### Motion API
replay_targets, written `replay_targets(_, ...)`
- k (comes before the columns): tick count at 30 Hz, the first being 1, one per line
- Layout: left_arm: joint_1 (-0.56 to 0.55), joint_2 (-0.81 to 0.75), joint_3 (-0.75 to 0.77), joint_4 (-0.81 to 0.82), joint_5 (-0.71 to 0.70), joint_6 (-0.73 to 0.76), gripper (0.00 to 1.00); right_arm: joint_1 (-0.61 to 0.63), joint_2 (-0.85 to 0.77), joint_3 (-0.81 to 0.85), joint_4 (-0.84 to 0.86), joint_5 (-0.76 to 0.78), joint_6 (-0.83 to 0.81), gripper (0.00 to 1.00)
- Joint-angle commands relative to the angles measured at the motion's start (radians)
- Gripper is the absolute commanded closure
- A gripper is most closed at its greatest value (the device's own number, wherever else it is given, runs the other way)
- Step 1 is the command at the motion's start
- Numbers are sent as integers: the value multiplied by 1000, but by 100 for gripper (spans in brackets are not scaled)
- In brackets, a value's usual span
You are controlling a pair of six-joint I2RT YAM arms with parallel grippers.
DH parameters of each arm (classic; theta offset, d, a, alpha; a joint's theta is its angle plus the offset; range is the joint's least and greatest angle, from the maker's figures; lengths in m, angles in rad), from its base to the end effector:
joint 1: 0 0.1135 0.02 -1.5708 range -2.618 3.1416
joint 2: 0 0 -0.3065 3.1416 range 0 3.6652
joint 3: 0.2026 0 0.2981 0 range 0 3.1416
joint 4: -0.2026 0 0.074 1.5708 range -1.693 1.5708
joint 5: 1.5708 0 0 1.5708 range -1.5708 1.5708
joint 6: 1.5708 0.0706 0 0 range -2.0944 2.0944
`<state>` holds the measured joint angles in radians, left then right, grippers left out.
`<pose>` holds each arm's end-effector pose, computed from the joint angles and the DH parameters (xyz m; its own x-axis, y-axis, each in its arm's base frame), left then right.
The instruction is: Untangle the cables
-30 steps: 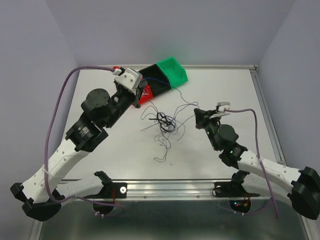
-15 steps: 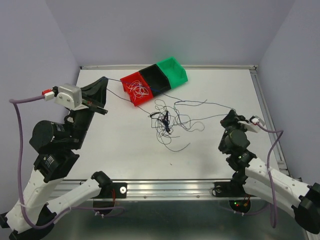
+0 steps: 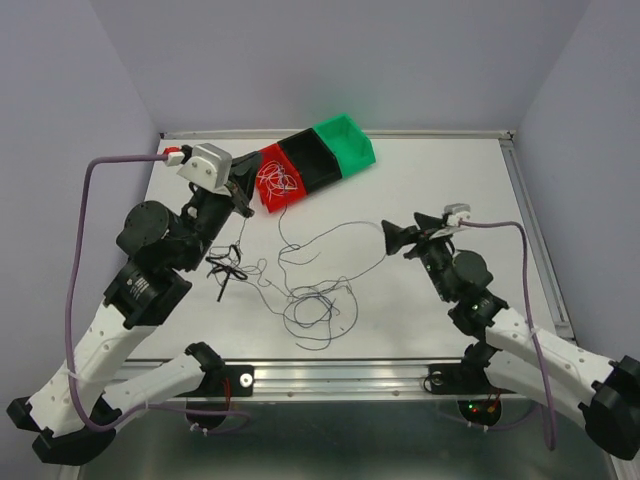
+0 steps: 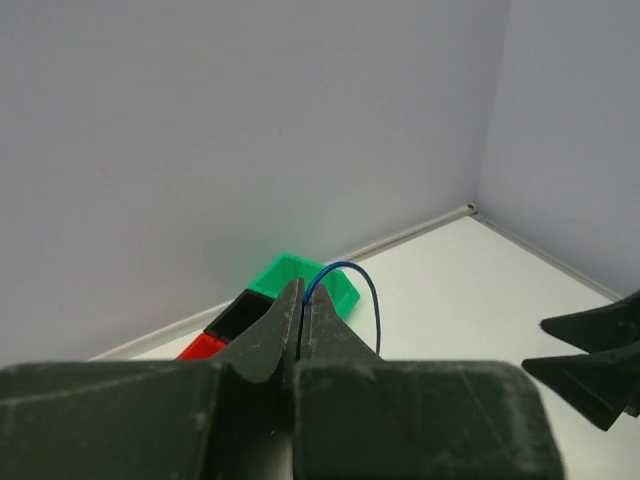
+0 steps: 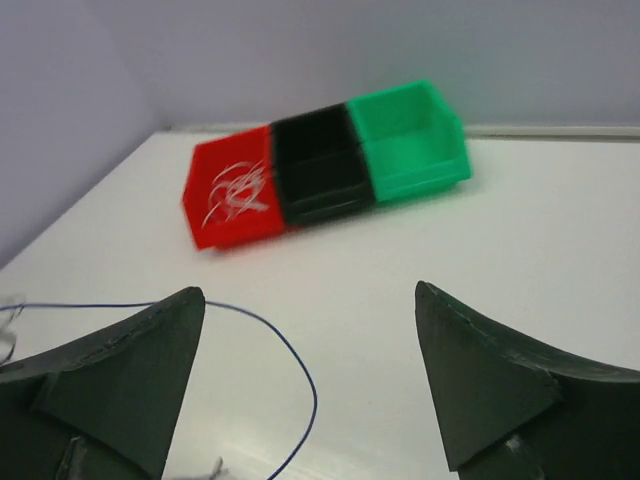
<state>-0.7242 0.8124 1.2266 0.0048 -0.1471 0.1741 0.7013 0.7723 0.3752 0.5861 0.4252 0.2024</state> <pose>0.1445 -0.1140 0.5670 0.3963 -0.1218 -0.9100 0.4939 0.8638 0.0995 0.1936 0.1254 0.2957 0.0847 0.3112 -0.9466 -0.3014 0.9135 0.2734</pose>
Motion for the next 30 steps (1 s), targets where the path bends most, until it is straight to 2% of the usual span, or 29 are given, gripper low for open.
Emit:
replay_targets(1,6,2,22,35,101,4,100,1,169,125,21,-606,-99,8)
replay_targets(4,6,21,33,17,126,7,100,10,283,169,24,-753,-119,6)
replay_targets(11,6,31,42,11,141,4,100,53,370,191,58,-836,-164,0)
replay_targets(18,6,51,51,1,193,-1,100,90,458,257,66,-916,-224,1)
replay_targets(25,6,73,66,-3,207,-2,100,173,565,321,54,-878,-256,8)
replay_targets(30,6,77,68,-3,195,-2,100,210,507,312,47,-795,-244,11)
